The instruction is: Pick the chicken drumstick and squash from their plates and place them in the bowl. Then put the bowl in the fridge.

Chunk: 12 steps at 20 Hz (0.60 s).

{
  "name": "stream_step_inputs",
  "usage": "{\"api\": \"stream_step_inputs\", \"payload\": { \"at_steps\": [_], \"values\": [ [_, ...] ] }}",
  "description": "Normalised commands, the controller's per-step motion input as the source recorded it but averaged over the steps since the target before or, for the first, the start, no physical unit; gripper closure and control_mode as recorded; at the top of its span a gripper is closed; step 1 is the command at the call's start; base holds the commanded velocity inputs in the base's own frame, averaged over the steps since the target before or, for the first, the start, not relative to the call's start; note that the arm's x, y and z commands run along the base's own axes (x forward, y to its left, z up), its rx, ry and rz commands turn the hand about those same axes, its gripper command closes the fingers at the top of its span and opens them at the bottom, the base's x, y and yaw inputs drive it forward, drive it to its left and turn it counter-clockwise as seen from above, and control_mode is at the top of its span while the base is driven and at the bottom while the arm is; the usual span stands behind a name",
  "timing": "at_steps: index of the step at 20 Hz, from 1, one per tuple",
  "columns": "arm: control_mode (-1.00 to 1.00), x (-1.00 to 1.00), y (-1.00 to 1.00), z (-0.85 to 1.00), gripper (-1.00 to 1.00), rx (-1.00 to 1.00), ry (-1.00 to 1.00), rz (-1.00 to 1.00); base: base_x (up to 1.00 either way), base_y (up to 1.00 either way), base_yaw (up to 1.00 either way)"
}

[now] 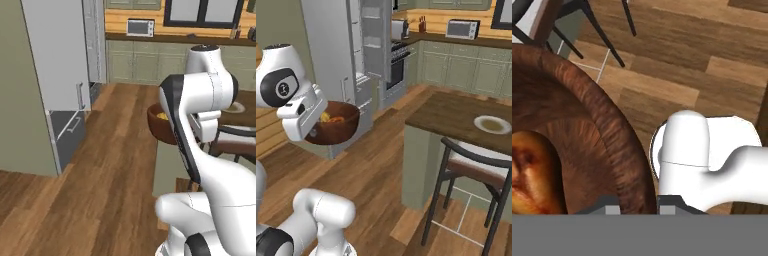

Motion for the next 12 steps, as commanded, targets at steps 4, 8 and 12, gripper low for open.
{"api": "stream_step_inputs", "payload": {
  "at_steps": [4, 8, 12],
  "values": [
    [1.0, 0.0, 0.0, 0.0, 1.0, 0.0, 0.0, 0.0, 0.74, 1.0, -0.55],
    [1.0, 0.0, 0.0, 0.0, 1.0, 0.0, 0.0, 0.0, 0.65, 1.0, -0.52],
    [1.0, 0.0, 0.0, 0.0, 1.0, 0.0, 0.0, 0.0, 0.72, 0.67, -0.47]
  ]
}}
